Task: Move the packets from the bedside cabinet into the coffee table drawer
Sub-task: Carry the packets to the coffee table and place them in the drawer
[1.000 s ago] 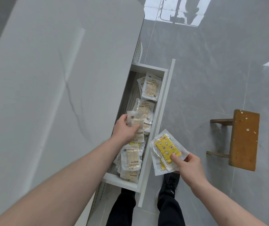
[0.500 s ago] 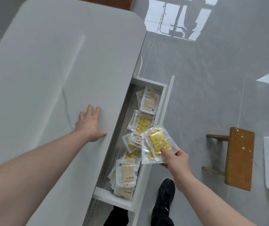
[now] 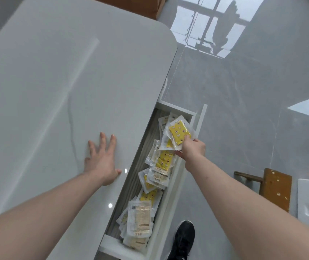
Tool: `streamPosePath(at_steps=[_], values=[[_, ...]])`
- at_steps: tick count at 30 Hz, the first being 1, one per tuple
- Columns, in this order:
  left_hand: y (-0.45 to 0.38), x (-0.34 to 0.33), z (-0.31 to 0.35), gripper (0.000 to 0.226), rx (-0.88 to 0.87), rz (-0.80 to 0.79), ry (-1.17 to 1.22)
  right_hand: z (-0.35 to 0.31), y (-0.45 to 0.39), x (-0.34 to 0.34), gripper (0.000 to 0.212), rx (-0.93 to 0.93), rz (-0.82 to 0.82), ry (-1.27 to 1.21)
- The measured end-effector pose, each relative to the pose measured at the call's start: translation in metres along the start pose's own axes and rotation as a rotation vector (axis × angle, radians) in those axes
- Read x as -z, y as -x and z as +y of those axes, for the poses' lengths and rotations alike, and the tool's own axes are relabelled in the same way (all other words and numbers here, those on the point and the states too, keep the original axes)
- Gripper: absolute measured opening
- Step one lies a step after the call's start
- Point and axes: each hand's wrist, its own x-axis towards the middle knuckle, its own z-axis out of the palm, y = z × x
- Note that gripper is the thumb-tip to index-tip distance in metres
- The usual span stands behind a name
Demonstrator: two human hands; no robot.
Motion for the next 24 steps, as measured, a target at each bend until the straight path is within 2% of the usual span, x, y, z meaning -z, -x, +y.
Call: streamPosePath(at_steps=[3,7,12,16,22,24], values=[[-0.004,-0.004,-0.002,0.121,-0.004,0.003,-0.009,-0.011,-0.003,-0.004,0.034,-0.116,-0.009,-0.031],[-0.006,-0.007,-0.005,0.121,-0.009,0.01,-0.007,0.011,0.012,-0.001,0.036,-0.106,0.055,0.044],[-0.006,-0.007,-0.006,0.121,-0.02,0.012,-0.006,0.065,0.037,0.007,0.023,-0.182,0.021,-0.032],[-0.006,-0.005,-0.005,0.121,-0.021,0.015,-0.011,0.078,0.044,0.001,0.011,-0.253,-0.012,-0.093],[-0.007,-0.004,-0.006,0.122,-0.015,0.011,-0.011,0.1,0.072,-0.005,0.032,-0.445,-0.083,0.029],[-0.006,-0.002,-0.005,0.122,-0.018,0.0,-0.01,0.108,0.088,0.001,0.039,-0.409,-0.104,0.124]])
